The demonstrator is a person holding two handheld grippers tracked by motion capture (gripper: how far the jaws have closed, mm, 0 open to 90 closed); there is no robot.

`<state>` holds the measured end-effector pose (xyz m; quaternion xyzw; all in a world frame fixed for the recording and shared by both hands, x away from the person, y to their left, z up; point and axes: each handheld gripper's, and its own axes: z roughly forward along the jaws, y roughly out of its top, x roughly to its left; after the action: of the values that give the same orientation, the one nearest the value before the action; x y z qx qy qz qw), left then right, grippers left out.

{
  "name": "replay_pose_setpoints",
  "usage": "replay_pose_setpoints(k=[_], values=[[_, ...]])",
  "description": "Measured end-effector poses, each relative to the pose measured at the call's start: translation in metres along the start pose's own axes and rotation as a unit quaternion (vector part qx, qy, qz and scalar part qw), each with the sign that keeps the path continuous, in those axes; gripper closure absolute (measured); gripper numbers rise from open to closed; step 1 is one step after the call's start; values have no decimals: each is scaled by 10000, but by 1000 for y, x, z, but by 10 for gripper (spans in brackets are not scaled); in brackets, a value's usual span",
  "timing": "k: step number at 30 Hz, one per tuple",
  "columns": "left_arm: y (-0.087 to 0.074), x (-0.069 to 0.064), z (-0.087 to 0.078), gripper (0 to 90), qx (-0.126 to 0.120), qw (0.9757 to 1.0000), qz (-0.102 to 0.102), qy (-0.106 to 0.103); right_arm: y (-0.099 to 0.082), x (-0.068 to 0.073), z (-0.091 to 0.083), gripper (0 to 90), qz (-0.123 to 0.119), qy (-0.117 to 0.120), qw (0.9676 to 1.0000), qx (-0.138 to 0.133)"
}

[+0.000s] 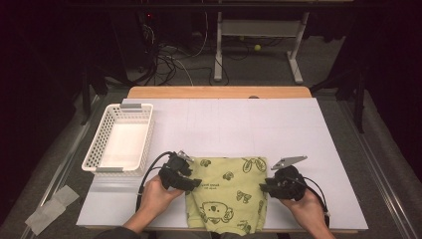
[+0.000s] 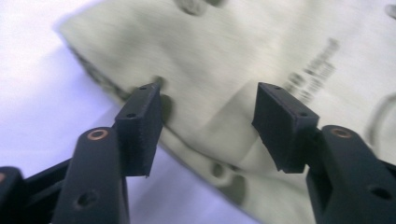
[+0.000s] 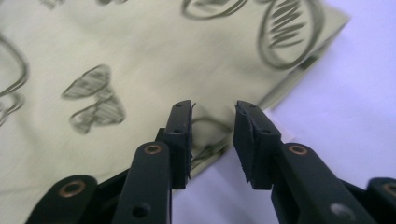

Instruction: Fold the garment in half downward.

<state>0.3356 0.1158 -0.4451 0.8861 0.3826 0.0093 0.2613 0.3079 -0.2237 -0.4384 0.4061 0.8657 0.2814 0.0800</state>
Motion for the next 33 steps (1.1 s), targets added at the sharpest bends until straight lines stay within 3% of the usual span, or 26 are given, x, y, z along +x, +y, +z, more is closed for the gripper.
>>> replay_pose_setpoints(k=[2, 6, 9, 12, 17, 23, 26, 30, 33], values=[[6, 6, 3, 381, -10, 9998, -122, 158, 6, -5, 3, 629, 67, -44, 10000, -10], [11, 11, 4, 375, -35, 9996, -216, 187, 16, -13, 7, 600, 187, -110, 9998, -33], [15, 17, 6, 379, -51, 9992, -382, 89, 25, -24, 15, 574, 381, -159, 9991, 33], [18, 23, 9, 385, -49, 9988, -481, -45, 28, -30, 20, 576, 508, -11, 9987, 61], [20, 27, 10, 440, -89, 9983, -555, -161, 31, -33, 21, 715, 498, 135, 9987, 5], [22, 29, 11, 665, -104, 9980, -491, -385, 33, -33, 22, 900, 351, 141, 9993, 2], [22, 30, 11, 752, -124, 9979, -477, -414, 33, -32, 21, 900, 358, 122, 9993, 3], [23, 30, 10, 788, -113, 9980, -451, -428, 33, -35, 19, 887, 421, 89, 9991, -28], [24, 29, 9, 805, -102, 9982, -423, -418, 34, -40, 18, 714, 647, -61, 9978, -104]])
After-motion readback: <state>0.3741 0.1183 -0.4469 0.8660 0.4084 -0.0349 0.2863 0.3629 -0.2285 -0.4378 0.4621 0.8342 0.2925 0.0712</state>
